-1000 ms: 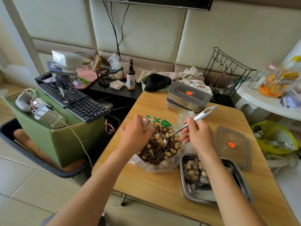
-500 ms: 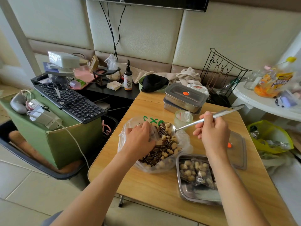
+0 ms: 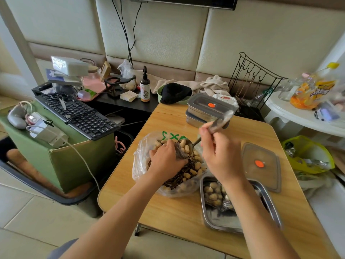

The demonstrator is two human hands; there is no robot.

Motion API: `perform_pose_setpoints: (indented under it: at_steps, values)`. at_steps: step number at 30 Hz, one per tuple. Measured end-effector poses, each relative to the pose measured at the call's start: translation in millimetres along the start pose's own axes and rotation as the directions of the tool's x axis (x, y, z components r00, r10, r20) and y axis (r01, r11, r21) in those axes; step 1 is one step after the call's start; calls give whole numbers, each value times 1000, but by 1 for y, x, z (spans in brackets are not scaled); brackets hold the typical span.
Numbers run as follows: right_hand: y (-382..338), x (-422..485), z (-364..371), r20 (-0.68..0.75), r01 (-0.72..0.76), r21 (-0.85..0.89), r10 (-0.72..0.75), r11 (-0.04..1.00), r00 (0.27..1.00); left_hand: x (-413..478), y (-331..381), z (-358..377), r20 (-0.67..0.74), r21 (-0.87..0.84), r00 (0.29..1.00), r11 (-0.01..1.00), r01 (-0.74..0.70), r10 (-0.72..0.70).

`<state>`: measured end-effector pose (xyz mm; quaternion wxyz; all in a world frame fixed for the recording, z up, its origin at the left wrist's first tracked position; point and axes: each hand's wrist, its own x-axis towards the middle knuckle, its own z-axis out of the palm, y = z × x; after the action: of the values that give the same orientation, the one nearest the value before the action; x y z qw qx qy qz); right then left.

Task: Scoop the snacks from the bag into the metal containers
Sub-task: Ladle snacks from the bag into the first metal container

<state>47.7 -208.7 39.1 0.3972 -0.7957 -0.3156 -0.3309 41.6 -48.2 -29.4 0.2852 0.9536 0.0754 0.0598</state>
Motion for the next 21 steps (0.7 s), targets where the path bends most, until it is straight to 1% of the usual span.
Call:
perform_pose_setpoints:
  at_steps: [3,7,10,14,16,18,19,21]
  values:
    - [-6,1,4,-27,127,-76,-129,989,991,1,1,3,-52,-81,998,996,22,-26]
    - [-8,2,-1,-138,202,-155,-223,967,965,1,3,1,-114,-219,992,975,28,-54]
    - [-9,2,-2,-127,212,-165,-234,963,964,1,3,0,-137,-283,988,959,22,-64]
    - [-5,2,1,-83,206,-153,-220,967,972,2,4,0,-135,-278,988,960,33,-73]
    - [-4,2,1,-105,179,-155,-197,971,975,1,3,-1,-123,-276,989,960,40,-77]
    - [-3,1,-1,-156,155,-162,-180,975,971,1,3,-1,-120,-277,990,960,37,-73]
    - [-3,1,-1,-172,155,-167,-183,974,968,0,4,-1,-122,-280,990,959,36,-72]
    - [-3,1,0,-161,184,-169,-211,968,964,0,5,-2,-122,-286,990,958,38,-76]
